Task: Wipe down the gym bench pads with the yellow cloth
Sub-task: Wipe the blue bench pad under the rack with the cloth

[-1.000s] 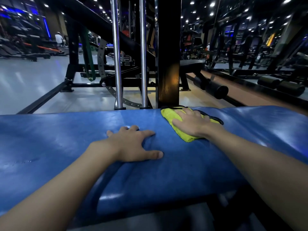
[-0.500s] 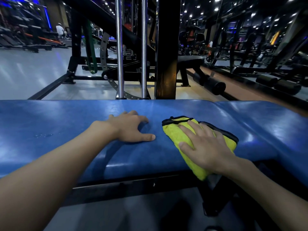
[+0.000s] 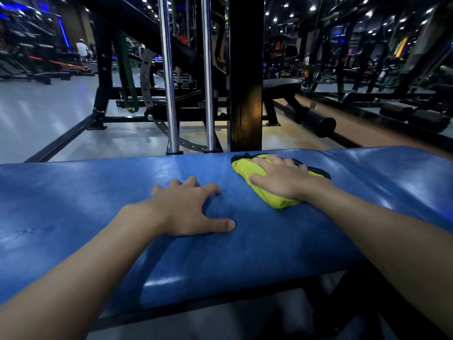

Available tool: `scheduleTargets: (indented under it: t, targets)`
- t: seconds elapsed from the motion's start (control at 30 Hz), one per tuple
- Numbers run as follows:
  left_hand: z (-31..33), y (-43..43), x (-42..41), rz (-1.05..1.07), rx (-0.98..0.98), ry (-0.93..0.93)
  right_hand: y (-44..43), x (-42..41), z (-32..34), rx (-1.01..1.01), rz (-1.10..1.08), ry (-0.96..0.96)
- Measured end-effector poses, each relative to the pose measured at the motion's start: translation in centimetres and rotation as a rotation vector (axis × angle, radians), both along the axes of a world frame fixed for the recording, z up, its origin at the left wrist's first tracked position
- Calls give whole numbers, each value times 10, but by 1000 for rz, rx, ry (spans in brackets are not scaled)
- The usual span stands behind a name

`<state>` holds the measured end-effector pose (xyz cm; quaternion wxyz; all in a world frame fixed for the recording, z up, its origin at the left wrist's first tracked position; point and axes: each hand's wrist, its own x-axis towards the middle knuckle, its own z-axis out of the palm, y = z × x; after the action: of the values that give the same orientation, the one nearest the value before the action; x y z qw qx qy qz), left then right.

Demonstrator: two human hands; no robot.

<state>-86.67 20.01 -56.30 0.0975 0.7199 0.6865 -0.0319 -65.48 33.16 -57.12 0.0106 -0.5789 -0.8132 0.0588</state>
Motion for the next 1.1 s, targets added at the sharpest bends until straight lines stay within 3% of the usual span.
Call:
scheduleTargets:
  t: [0.4, 1.1]
  targets:
    - [-1, 6, -2, -7, 3, -32, 72, -35, 10, -60, -73, 12]
    - [8, -5, -7, 79, 24, -141, -138, 42, -9, 89, 74, -79]
